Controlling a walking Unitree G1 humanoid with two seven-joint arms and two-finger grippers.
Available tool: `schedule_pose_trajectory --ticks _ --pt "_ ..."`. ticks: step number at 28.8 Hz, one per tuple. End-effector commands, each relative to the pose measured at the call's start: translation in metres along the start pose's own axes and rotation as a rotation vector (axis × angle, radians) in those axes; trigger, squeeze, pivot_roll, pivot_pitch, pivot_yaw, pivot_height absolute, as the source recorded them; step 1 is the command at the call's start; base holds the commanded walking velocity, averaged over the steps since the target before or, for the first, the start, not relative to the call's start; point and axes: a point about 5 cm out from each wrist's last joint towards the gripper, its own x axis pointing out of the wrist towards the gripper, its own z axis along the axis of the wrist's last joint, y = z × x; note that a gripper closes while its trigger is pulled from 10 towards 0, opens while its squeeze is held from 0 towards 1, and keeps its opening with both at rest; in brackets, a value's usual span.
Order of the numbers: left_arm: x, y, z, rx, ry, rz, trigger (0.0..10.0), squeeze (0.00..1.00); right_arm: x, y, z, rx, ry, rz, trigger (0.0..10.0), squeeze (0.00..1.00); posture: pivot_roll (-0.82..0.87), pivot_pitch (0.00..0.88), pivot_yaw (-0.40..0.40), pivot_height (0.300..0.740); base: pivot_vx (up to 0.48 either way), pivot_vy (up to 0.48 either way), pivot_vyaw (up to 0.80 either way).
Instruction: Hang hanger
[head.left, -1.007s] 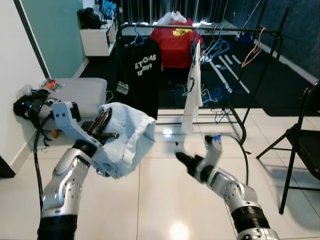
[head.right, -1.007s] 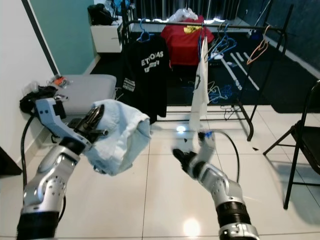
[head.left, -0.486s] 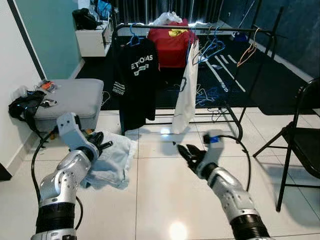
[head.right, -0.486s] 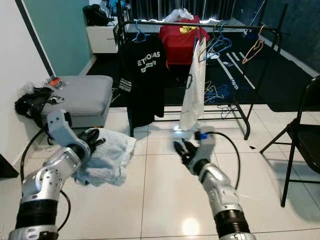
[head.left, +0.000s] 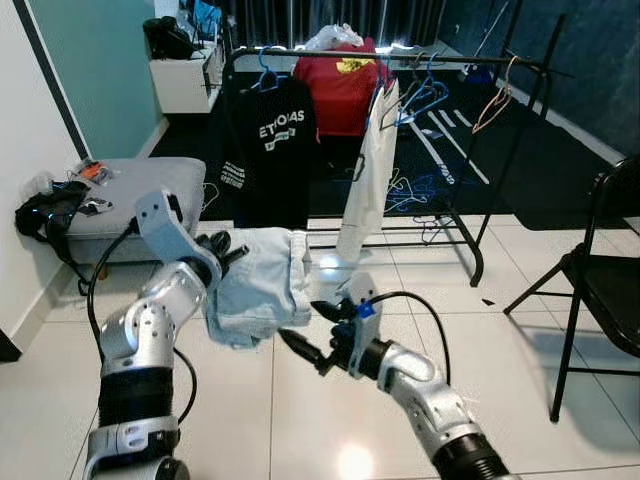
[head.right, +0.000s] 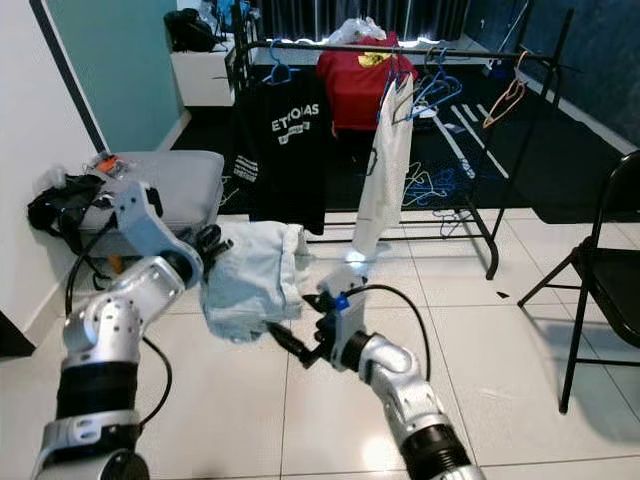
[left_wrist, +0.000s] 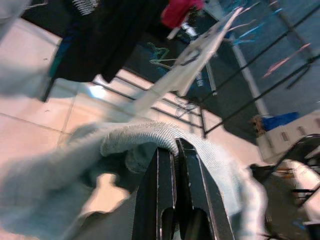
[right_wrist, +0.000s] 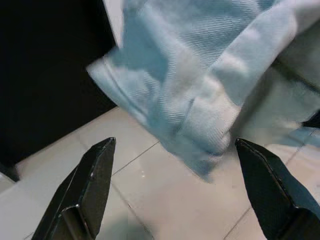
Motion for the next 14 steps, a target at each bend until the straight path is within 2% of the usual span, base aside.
schedule_pose_trajectory --ticks 1,2,4,9,11,12,14 --pt "-0.001 -0.006 0.005 -0.012 -0.016 -0.020 0.0 0.00 0.002 0.000 0.002 -0.030 -0.006 -0.002 10.0 1.00 0.06 0.000 -0.006 0.740 0.000 0.000 0.00" --pt "-0.002 -0.016 0.009 -0.025 -0.019 -0.057 0.0 0.00 0.006 -0.006 0.008 -0.044 -0.037 -0.051 10.0 1.00 0.06 0.000 -0.006 0.740 0.000 0.000 0.00" --pt "-0.003 -0.024 0.012 -0.037 -0.021 -0.083 0.0 0.00 0.010 -0.008 0.012 -0.027 -0.056 -0.053 10.0 1.00 0.06 0.000 -0.004 0.740 0.000 0.000 0.00" --pt "-0.003 -0.028 0.013 -0.038 -0.019 -0.093 0.0 0.00 0.014 -0.008 0.013 -0.029 -0.050 -0.041 10.0 1.00 0.07 0.000 -0.003 0.740 0.000 0.000 0.00" --pt "-0.003 -0.033 0.014 -0.040 -0.016 -0.108 0.0 0.00 0.020 -0.006 0.015 -0.029 -0.045 -0.032 10.0 0.99 0.07 0.000 -0.004 0.740 0.000 0.000 0.00" --pt "-0.003 -0.034 0.014 -0.041 -0.014 -0.111 0.0 0.00 0.024 -0.005 0.017 -0.013 -0.052 -0.017 10.0 0.80 0.07 0.000 -0.007 0.740 0.000 0.000 0.00" --pt "-0.003 -0.034 0.014 -0.041 -0.014 -0.111 0.0 0.00 0.024 -0.005 0.017 -0.013 -0.052 -0.017 10.0 0.80 0.07 0.000 -0.007 0.740 0.000 0.000 0.00"
